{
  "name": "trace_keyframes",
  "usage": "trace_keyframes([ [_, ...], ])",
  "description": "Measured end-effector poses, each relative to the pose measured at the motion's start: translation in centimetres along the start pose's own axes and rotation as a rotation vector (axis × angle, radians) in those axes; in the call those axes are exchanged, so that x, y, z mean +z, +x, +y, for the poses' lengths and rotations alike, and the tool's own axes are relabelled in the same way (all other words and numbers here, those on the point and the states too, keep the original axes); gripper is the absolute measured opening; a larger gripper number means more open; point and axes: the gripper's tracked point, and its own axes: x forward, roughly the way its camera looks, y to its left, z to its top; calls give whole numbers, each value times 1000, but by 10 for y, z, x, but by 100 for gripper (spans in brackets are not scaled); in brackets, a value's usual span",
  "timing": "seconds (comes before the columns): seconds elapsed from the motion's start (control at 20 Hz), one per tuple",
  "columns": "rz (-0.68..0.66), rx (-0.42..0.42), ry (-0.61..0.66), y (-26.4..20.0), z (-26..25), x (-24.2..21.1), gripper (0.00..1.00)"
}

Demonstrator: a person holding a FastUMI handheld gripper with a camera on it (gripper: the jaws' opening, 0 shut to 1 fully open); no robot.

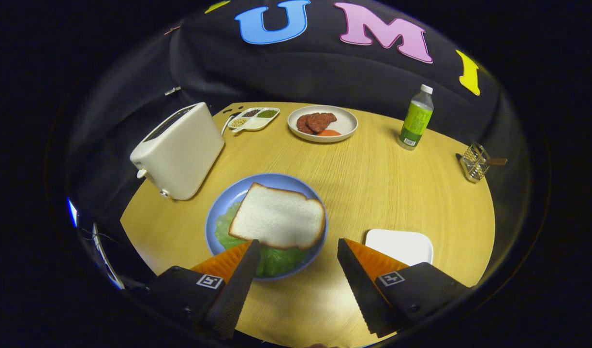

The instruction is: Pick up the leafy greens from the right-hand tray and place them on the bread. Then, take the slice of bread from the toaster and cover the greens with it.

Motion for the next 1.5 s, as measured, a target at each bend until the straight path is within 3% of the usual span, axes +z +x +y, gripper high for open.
trace_keyframes([
  [0.4, -310, -25, -39, -91, -50, 97, 99],
  [0.75, -517, -83, 42, -167, -120, 153, 99],
  [1.05, -609, -116, 69, -207, -161, 169, 99],
  [1.5, -644, -66, 18, -209, -180, 162, 99],
])
